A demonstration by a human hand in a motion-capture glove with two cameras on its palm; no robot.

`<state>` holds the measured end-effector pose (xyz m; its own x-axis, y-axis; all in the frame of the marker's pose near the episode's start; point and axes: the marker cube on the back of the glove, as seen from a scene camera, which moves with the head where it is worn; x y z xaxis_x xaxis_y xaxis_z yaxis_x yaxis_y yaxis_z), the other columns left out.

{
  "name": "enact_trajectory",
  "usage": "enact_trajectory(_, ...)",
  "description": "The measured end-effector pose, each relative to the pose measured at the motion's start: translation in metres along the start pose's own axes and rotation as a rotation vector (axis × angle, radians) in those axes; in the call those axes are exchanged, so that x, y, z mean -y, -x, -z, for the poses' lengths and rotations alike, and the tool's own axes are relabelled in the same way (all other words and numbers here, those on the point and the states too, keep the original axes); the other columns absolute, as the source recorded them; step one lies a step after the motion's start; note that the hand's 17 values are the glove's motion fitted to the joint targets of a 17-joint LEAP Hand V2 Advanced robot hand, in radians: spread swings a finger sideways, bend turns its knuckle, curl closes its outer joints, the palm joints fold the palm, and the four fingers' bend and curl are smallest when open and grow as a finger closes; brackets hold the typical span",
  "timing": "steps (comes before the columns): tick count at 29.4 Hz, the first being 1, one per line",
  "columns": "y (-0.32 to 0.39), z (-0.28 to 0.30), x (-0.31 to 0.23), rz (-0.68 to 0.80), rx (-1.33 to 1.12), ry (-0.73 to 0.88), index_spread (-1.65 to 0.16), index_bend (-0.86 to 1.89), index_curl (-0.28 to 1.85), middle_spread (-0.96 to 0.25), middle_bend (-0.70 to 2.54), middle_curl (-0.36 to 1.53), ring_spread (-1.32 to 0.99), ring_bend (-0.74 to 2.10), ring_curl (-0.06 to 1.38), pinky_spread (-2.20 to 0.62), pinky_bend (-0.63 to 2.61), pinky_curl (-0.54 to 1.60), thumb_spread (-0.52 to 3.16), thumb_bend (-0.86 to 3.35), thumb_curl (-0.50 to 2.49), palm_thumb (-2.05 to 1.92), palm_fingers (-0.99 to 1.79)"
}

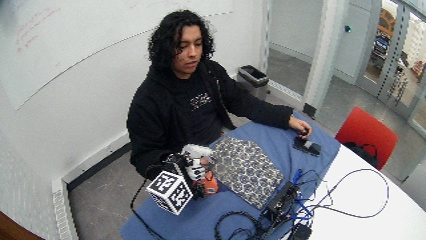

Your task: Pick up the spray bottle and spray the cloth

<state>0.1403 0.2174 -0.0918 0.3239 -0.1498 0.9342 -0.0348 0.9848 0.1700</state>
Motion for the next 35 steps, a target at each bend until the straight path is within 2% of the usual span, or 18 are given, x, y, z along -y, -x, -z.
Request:
enact_trajectory(6, 0.007, 0.012, -0.017, -0.055, -0.015, 0.051, -0.26, 0.27, 0.47, -0.19, 0.66, 0.59, -0.21, 0.76, 0.52, -0.29, 0.51, 0.42, 1.07, -0.01, 0.48, 1.00, 1.38)
enact_trajectory(12, 0.026, -0.011, -0.026, -0.118, -0.126, 0.038, -0.26, 0.29, 0.50, -0.19, 0.69, 0.61, -0.21, 0.77, 0.53, -0.29, 0.52, 0.43, 1.10, -0.01, 0.49, 1.01, 1.35)
enact_trajectory(16, 0.046, -0.041, -0.013, -0.199, -0.177, 0.198, -0.26, 0.29, 0.51, -0.19, 0.69, 0.62, -0.21, 0.78, 0.53, -0.28, 0.53, 0.43, 1.11, -0.01, 0.50, 1.02, 1.35)
enact_trajectory(22, 0.071, -0.044, -0.026, -0.468, -0.311, 0.604, -0.26, 0.28, 0.53, -0.19, 0.70, 0.63, -0.21, 0.79, 0.53, -0.28, 0.53, 0.44, 1.15, 0.00, 0.50, 1.04, 1.32)
enact_trajectory(35, 0.037, -0.079, -0.018, -0.875, -0.570, 0.965, -0.26, 0.25, 0.56, -0.19, 0.70, 0.64, -0.21, 0.79, 0.53, -0.26, 0.52, 0.44, 1.22, 0.00, 0.50, 1.06, 1.28)
